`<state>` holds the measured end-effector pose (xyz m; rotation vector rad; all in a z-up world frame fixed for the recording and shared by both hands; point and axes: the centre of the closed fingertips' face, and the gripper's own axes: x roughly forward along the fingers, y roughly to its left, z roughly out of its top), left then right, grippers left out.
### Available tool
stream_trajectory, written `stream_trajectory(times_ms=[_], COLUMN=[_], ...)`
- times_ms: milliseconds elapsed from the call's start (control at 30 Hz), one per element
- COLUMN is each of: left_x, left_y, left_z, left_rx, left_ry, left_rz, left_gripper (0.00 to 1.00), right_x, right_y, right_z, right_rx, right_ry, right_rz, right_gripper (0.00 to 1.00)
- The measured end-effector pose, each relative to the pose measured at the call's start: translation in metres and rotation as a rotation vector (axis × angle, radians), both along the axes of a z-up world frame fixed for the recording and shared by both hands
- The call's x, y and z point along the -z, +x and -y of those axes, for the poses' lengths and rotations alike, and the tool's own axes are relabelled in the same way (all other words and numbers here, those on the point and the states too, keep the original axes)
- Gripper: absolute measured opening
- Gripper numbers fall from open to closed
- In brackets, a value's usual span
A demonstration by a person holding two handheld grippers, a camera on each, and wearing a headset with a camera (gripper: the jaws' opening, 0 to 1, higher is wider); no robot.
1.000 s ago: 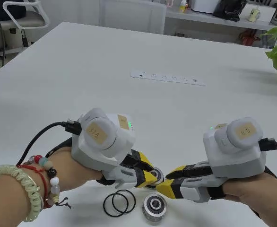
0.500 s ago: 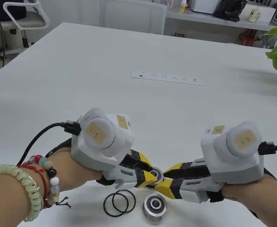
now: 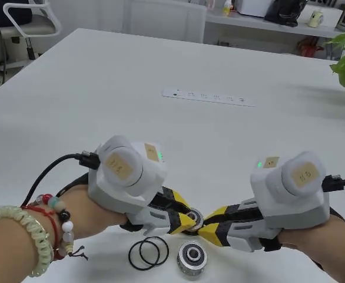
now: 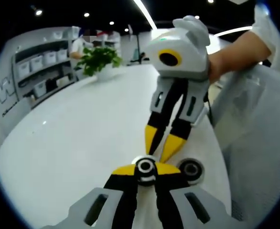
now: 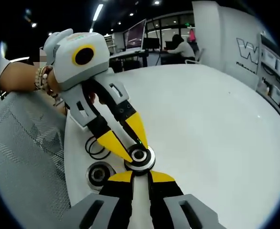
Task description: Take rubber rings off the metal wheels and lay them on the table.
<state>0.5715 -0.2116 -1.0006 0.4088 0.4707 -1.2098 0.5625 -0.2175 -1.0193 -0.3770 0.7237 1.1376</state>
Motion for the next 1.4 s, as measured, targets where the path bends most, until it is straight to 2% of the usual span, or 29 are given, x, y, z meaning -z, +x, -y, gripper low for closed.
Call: stream_trajectory(times_ms=[233,333,367,467,567,733,800,833,933,1167,1267,1400], left_x=[0.0,0.0,0.0,0.0,0.0,0.0,0.0,0.0,0.0,0.0,0.0,0.0], left_y=[0.0,0.0,0.0,0.0,0.0,0.0,0.0,0.0,0.0,0.0,0.001,0.001], left_z=[0.0,0.0,0.0,0.0,0.0,0.0,0.0,0.0,0.0,-0.001,-0.001,-0.002], left_rx=[-0.002,-0.007,-0.007,-0.008,-0.009,-0.007,-0.007,-0.007,-0.008,-0.012,-0.016,-0.02], left_ry=[-0.002,-0.004,-0.005,-0.005,-0.003,0.001,0.002,0.002,0.002,-0.001,-0.001,-0.003], left_rz=[0.0,-0.003,-0.003,-0.001,0.001,0.005,0.006,0.006,0.006,0.008,0.007,0.005], left_gripper=[0.14,0.14,0.14,0.14,0.14,0.14,0.14,0.14,0.14,0.14,0.14,0.14], right_x=[0.0,0.0,0.001,0.001,0.002,-0.004,-0.009,-0.01,-0.009,-0.009,-0.009,-0.009], right_y=[0.0,0.003,0.002,0.003,0.004,0.008,0.011,0.01,0.009,0.01,0.009,0.01], right_z=[0.0,0.003,0.003,0.003,0.005,0.008,0.007,0.007,0.006,0.006,0.004,0.004], right_rx=[0.009,0.033,0.048,0.073,0.141,0.267,0.292,0.311,0.302,0.354,0.35,0.367], right_ry=[0.004,0.001,0.01,0.015,0.036,0.12,0.168,0.18,0.175,0.192,0.174,0.166], right_rz=[-0.006,-0.006,-0.025,-0.044,-0.11,-0.243,-0.253,-0.286,-0.274,-0.306,-0.283,-0.287], right_gripper=[0.07,0.0,0.0,0.0,0.0,0.0,0.0,0.0,0.0,0.0,0.0,0.0])
